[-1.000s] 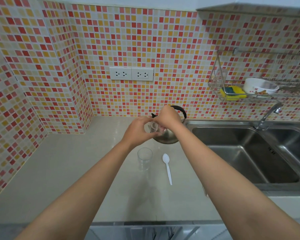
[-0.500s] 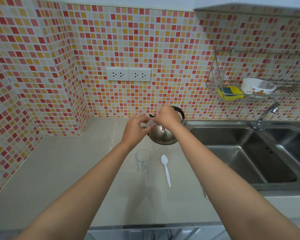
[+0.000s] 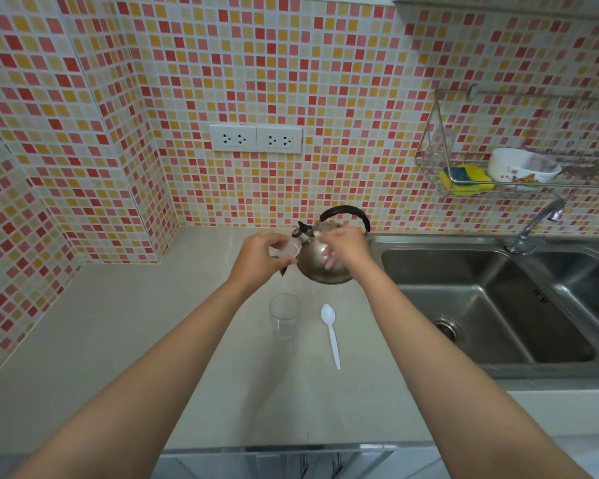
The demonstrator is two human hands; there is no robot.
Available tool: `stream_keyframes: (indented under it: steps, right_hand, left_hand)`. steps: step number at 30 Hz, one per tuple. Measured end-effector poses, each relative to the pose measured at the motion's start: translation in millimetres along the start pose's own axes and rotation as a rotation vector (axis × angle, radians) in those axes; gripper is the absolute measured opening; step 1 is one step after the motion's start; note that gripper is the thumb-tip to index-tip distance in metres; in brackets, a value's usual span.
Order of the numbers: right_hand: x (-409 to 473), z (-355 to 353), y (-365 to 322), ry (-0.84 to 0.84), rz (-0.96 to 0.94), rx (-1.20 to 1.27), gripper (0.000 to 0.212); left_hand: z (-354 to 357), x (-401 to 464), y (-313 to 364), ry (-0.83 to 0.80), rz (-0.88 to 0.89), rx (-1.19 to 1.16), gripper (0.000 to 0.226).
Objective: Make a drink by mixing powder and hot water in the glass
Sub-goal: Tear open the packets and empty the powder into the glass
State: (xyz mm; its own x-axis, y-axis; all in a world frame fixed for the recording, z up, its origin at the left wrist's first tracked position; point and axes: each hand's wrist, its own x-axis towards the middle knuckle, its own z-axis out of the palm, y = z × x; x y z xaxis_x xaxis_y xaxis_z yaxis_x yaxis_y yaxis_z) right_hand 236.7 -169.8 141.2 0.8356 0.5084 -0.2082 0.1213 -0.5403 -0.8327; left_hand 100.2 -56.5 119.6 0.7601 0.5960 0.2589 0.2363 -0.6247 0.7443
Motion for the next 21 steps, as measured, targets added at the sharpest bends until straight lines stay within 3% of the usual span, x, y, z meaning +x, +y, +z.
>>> stream_keyframes:
  steps: [6,9,14,18,20,21]
  right_hand:
    - [-3,39,123,-0.069,0.263,-0.431,0.021]
    - [-12,54,154,-0.071,0.297,-0.49,0.032]
    - [-10,72,168,-0.032,0.268,-0.57,0.024]
    - [-5,72,168,-0.035,0.242,-0.455,0.018]
    - [-1,68,164,0.0,0.212,-0.238,0.005]
    - [1,64,157,0.021,0.192,-0.107,0.008]
  left_hand:
    - [2,-12,-19,-0.03,-0.058,0.035,0.049]
    - [2,-17,-27,-0.045,-0.078,0.044,0.049]
    - [1,-22,-40,-0.054,-0.093,0.072,0.048]
    - [-1,-23,-45,-0.06,-0.09,0.106,0.048]
    - [-2,-22,-45,-0.061,-0.081,0.117,0.048]
    - [-3,-21,-44,-0.061,-0.076,0.119,0.048]
